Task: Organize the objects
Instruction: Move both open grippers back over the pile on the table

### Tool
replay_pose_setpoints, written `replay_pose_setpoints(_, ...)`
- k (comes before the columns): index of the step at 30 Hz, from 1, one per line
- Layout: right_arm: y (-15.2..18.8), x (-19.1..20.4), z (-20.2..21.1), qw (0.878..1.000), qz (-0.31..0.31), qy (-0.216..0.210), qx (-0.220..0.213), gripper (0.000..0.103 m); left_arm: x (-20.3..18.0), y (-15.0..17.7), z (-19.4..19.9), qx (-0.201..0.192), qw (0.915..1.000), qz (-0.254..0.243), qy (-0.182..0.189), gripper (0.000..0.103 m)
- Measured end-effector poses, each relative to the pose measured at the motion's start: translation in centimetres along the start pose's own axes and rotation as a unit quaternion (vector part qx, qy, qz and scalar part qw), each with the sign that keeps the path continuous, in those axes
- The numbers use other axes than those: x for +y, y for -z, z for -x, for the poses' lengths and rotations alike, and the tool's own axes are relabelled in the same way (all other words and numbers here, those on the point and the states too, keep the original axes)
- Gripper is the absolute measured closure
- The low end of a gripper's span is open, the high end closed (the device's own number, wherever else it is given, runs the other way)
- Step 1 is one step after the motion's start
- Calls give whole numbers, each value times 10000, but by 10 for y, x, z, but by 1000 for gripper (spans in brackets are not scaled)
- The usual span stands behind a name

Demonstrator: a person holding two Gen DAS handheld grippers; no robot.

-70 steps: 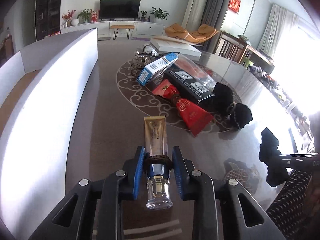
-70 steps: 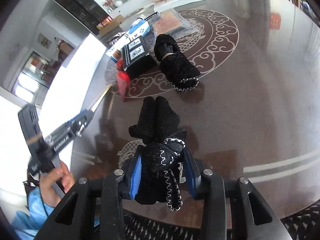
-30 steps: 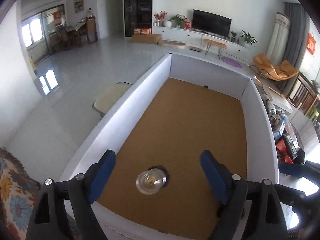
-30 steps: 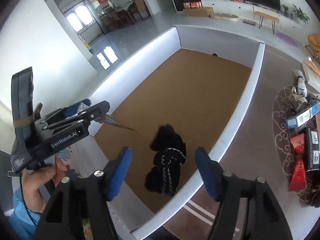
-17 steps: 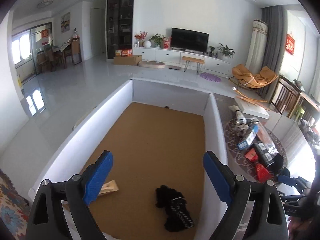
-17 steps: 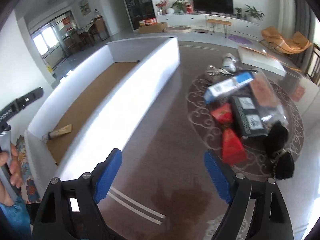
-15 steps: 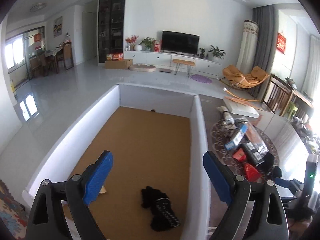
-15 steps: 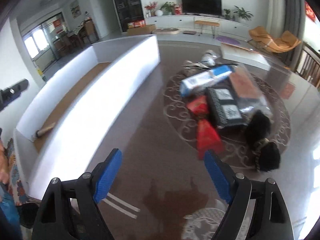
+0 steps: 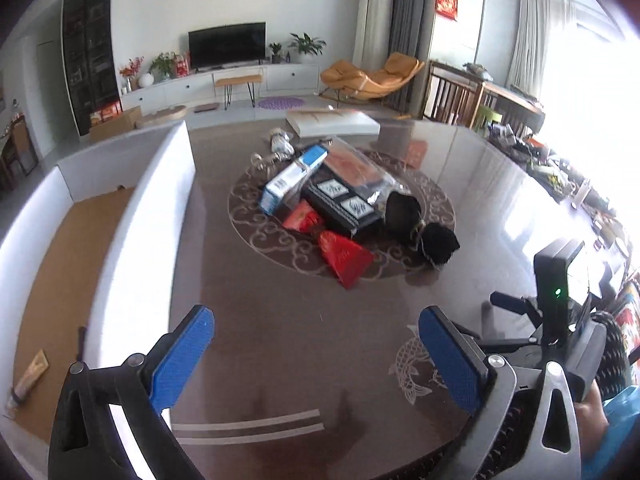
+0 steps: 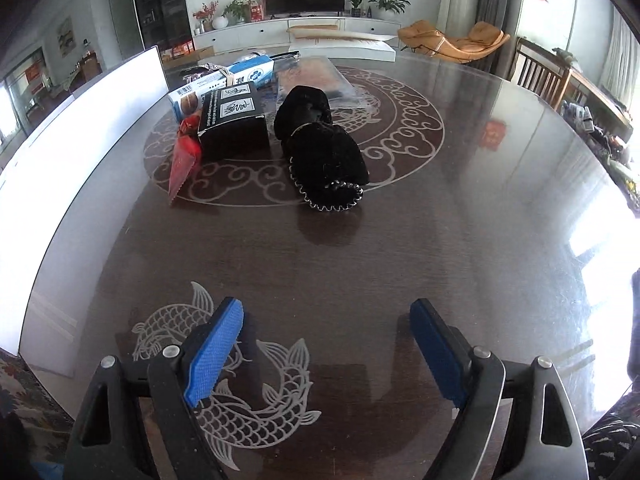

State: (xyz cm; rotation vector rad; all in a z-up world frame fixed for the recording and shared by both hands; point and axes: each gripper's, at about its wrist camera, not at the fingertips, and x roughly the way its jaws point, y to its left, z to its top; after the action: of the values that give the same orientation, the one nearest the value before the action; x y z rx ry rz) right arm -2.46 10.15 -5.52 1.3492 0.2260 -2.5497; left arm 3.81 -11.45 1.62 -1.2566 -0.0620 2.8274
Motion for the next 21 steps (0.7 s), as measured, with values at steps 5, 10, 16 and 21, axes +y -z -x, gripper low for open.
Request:
replay_pose_setpoints(5, 6, -1, 1, 10000, -82, 19, -27, 6, 3, 21, -47, 461, 9988, 99, -154, 0)
replay_pose_setpoints(10, 7, -1, -1, 9999, -126, 39, -20, 0, 15, 31, -80, 751, 9965, 281, -255, 0)
replay_pose_setpoints(16, 9, 0, 0, 9998, -141, 56, -101, 0, 15, 33, -101, 877, 9952, 297, -322, 0)
replay_pose_setpoints(21, 10, 0, 1, 9998, -152, 67, -135, 0, 11, 33, -108, 882, 9949, 164, -452, 0)
